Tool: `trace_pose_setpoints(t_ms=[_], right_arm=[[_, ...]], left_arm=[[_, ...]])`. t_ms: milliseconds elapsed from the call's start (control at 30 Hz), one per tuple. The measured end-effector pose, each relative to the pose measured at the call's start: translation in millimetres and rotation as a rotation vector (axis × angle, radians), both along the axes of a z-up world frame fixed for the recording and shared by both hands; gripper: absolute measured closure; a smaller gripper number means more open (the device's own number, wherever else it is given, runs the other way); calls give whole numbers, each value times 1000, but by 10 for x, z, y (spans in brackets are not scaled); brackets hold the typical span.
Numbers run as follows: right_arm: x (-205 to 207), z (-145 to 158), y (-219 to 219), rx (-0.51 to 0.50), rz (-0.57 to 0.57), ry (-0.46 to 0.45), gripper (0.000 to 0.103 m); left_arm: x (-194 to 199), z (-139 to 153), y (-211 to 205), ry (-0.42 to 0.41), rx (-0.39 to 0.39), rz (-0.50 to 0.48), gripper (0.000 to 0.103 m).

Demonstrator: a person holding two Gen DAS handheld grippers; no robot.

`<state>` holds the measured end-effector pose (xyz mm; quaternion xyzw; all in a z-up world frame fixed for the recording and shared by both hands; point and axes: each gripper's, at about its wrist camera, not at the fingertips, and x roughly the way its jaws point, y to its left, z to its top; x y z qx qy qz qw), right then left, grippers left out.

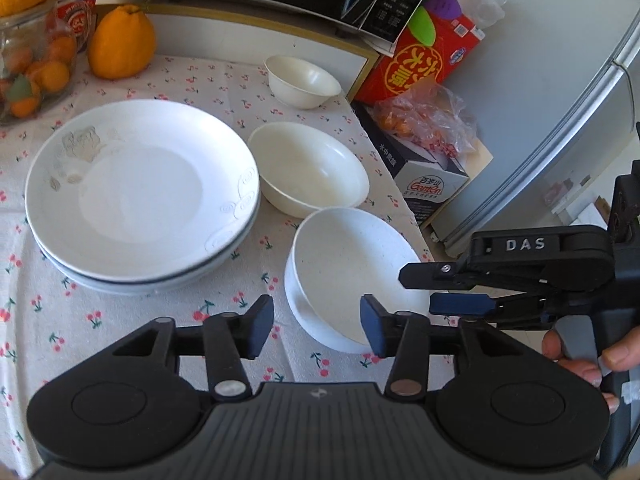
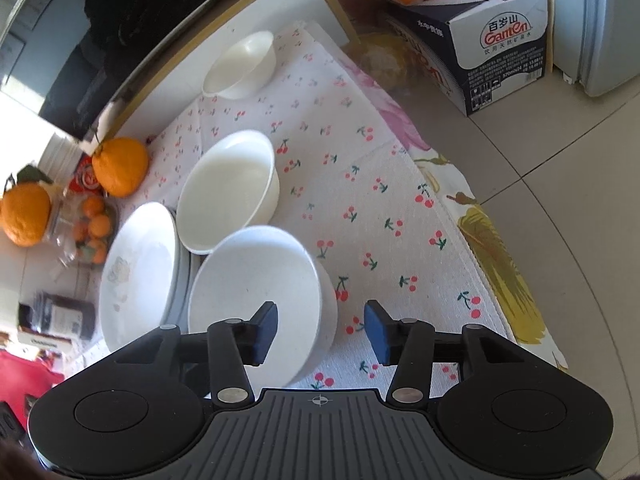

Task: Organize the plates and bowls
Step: 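Lower the bowl into the other bowl and open the left gripper, then close the left gripper on the rim of the stacked bowls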

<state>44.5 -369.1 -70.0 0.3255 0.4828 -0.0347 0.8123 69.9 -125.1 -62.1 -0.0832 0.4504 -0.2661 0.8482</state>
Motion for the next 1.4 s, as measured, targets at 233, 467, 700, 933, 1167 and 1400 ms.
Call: trace_pose_setpoints(t_ms=[233, 467, 700, 933, 1167, 1400], right_arm=[[43, 112, -79, 78, -69, -62, 52], [205, 138, -58, 121, -125, -108, 47], [395, 68, -94, 132, -215, -156, 47], [600, -82, -121, 135, -257, -131, 46], [697, -92, -55, 105, -222, -138, 49], [767, -139, 25, 77, -200, -114, 73]], left_arm=[[122, 265, -9, -128, 61, -25, 39], [538, 372, -81, -155, 105, -59, 26], [849, 367, -207, -250, 155, -83, 23], [1106, 172, -337, -230, 187, -123, 26], [1268, 81, -412, -208, 198, -156, 54], [1273, -40, -512, -202, 272, -185, 72]])
